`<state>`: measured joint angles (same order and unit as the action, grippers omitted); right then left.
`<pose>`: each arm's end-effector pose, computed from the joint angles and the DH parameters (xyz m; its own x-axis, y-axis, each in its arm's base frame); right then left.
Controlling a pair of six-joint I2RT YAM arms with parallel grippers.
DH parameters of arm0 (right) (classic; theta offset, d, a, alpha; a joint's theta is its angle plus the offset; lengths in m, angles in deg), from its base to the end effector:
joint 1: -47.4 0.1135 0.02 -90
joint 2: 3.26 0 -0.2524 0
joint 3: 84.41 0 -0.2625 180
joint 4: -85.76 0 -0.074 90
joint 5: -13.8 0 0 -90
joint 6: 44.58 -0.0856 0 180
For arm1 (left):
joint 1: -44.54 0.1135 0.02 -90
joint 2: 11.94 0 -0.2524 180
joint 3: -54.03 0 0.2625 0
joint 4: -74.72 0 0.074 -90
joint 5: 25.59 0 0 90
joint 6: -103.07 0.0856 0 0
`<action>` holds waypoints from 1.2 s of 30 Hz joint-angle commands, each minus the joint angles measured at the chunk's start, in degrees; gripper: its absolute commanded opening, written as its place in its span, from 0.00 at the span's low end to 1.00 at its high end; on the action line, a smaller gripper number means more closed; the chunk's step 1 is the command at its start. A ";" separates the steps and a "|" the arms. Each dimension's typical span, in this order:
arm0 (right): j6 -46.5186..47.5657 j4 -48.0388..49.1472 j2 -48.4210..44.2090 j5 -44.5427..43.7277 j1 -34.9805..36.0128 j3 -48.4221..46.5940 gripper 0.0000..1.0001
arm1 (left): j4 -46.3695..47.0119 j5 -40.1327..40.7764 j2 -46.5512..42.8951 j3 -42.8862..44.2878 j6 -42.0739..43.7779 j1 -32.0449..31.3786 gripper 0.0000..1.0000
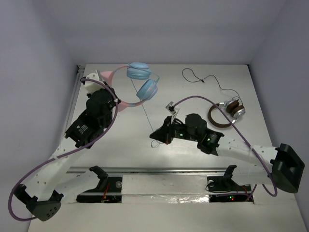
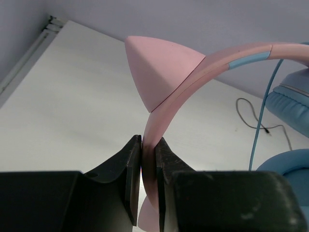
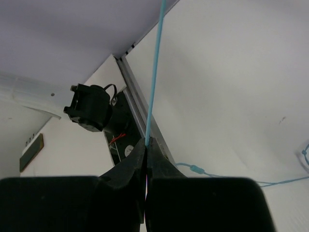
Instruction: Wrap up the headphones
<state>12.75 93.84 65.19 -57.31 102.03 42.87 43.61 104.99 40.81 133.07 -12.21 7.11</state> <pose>0.1705 0.2880 0.2565 -0.5816 0.0630 -0.8110 -0.7642 0.2994 0.5713 0.2253 -0.1023 0.4190 -0.0376 -0.3796 -0.9244 -0.0765 0.9234 -0.3761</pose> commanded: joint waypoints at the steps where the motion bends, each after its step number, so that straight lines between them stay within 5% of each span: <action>1: 4.44 -15.63 -1.56 -6.40 3.20 -6.27 0.00 | 2.96 6.97 -1.25 -0.52 -0.21 -0.10 0.00; 12: 14.37 -45.00 1.41 -14.58 3.73 -27.35 0.00 | -8.12 -0.83 3.14 -6.66 0.05 -0.10 0.00; 23: 19.30 -55.92 12.41 -13.62 4.26 -41.43 0.00 | -7.17 -14.72 7.98 -9.66 3.39 -0.63 0.00; 29: 21.59 -61.99 15.05 -18.89 4.26 -46.10 0.00 | -7.59 -26.68 9.56 -9.14 8.73 -1.15 0.00; 36: 20.45 -67.08 11.63 -29.69 4.26 -45.31 0.00 | -14.89 -29.24 7.45 -7.90 12.27 -1.15 0.00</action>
<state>32.58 29.74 80.14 -80.93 105.97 -0.51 29.21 78.81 51.02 122.97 -1.82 6.02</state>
